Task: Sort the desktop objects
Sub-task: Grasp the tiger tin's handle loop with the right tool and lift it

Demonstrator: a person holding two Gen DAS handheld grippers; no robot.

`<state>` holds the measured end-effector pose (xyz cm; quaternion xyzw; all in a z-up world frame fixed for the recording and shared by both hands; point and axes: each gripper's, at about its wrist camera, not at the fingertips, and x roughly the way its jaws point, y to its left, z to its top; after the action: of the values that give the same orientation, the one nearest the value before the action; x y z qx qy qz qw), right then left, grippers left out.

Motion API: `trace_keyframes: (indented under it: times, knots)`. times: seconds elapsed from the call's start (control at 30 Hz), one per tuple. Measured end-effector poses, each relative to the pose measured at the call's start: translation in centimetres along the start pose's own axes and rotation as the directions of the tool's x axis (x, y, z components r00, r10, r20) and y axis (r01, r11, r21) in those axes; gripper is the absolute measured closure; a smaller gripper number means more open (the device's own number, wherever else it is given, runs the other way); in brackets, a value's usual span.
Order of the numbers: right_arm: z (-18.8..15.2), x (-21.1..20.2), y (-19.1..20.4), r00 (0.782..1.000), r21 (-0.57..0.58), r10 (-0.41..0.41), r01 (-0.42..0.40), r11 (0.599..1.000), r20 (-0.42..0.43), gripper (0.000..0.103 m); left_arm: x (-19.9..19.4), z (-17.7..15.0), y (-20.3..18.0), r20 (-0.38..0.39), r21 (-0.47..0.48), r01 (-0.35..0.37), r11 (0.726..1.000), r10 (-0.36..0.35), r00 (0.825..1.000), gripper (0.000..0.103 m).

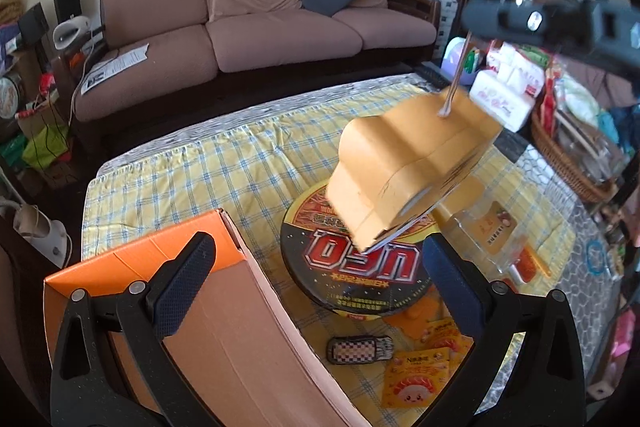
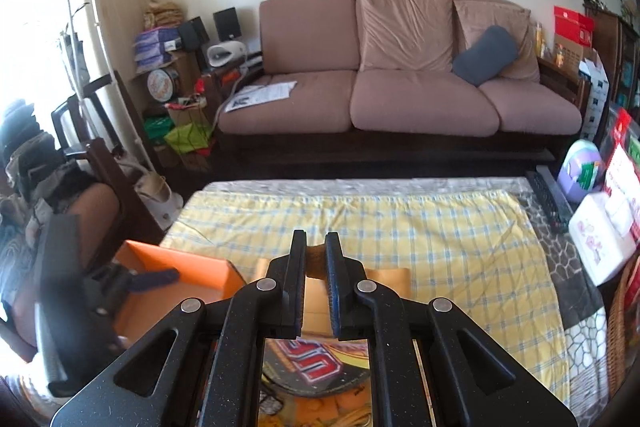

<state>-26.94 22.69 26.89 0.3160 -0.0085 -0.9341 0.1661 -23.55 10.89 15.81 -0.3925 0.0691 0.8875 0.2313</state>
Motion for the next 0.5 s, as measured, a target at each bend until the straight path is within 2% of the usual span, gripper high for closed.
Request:
trace_keyframes:
  times: [0.3, 0.33, 0.37, 0.4, 0.5]
  knots:
    - [2.8, -5.8, 4.2, 0.998, -0.075, 0.025, -0.021, 0.997, 0.049, 0.095, -4.4, -2.3, 1.1, 0.057, -0.116, 0.126, 0.985, -0.120, 0.991, 0.000]
    - [3.2, -6.7, 4.8, 0.998, -0.074, 0.035, -0.031, 0.997, 0.061, 0.095, -4.7, -2.6, 1.5, 0.060, -0.137, 0.141, 0.980, -0.134, 0.989, 0.000]
    - [3.4, -7.2, 5.2, 0.997, -0.070, 0.047, -0.043, 0.997, 0.064, 0.102, -5.0, -3.1, 1.9, 0.062, -0.168, 0.168, 0.971, -0.160, 0.985, 0.000]
    - [3.7, -8.0, 5.8, 0.995, -0.062, 0.069, -0.064, 0.996, 0.074, 0.101, -5.1, -3.6, 2.5, 0.070, -0.202, 0.203, 0.958, -0.193, 0.979, 0.000]
    - [3.6, -8.3, 7.5, 0.997, -0.069, 0.065, -0.062, 0.996, 0.048, 0.101, -4.7, -4.7, 3.5, 0.050, -0.248, 0.167, 0.954, -0.160, 0.986, 0.000]
